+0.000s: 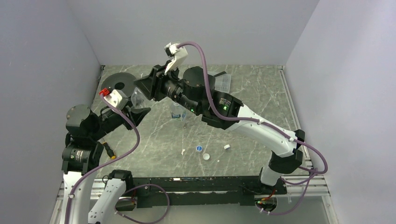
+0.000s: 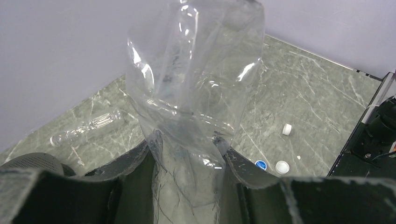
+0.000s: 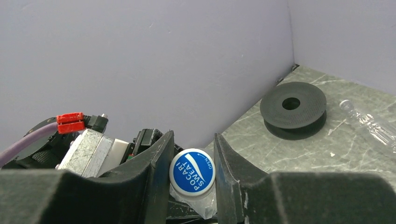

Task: Unscrew the bottle caps
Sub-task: Unscrew the bottle cap from the plastic bottle.

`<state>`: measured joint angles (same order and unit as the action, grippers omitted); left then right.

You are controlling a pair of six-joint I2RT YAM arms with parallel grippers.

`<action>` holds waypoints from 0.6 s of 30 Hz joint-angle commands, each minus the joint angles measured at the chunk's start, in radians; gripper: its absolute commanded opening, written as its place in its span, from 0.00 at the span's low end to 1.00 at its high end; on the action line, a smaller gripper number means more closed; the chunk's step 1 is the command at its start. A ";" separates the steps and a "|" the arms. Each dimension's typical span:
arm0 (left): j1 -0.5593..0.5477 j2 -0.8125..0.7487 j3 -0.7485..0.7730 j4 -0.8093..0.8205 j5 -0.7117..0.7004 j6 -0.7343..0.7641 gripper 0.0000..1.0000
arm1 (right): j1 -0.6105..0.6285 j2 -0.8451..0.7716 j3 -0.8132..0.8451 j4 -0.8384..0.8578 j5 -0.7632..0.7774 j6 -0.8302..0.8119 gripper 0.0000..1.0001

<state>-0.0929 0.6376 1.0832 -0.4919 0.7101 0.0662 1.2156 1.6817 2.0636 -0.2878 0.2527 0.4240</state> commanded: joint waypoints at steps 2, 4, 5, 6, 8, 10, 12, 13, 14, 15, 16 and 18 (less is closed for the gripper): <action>0.002 0.005 0.020 0.030 0.060 -0.044 0.00 | -0.032 -0.029 -0.004 0.068 -0.060 0.021 0.00; 0.002 0.016 0.034 0.038 0.132 -0.099 0.00 | -0.054 -0.051 -0.027 0.097 -0.128 -0.006 0.00; 0.002 0.022 0.042 0.049 0.181 -0.136 0.00 | -0.064 -0.065 -0.043 0.116 -0.168 -0.021 0.00; 0.002 0.025 0.049 0.066 0.231 -0.185 0.00 | -0.072 -0.082 -0.063 0.137 -0.203 -0.041 0.00; 0.002 0.030 0.051 0.155 0.360 -0.270 0.00 | -0.086 -0.118 -0.107 0.192 -0.341 -0.093 0.00; 0.002 0.032 0.038 0.271 0.446 -0.401 0.00 | -0.096 -0.152 -0.151 0.242 -0.483 -0.140 0.00; 0.002 0.042 0.036 0.370 0.506 -0.529 0.00 | -0.113 -0.180 -0.185 0.281 -0.668 -0.170 0.00; 0.002 0.051 0.035 0.413 0.531 -0.588 0.00 | -0.120 -0.190 -0.194 0.306 -0.749 -0.179 0.00; 0.002 0.058 0.035 0.453 0.550 -0.645 0.00 | -0.125 -0.196 -0.195 0.316 -0.812 -0.188 0.00; 0.002 0.065 0.033 0.495 0.576 -0.715 0.00 | -0.130 -0.201 -0.193 0.319 -0.870 -0.196 0.00; 0.002 0.072 0.027 0.537 0.588 -0.760 0.00 | -0.133 -0.204 -0.191 0.319 -0.917 -0.204 0.00; 0.002 0.075 0.020 0.572 0.599 -0.801 0.00 | -0.139 -0.215 -0.196 0.327 -0.967 -0.213 0.00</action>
<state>-0.0956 0.7002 1.0847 -0.1574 1.2015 -0.4873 1.0889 1.5188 1.8782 -0.0376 -0.4149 0.2657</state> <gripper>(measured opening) 0.440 0.355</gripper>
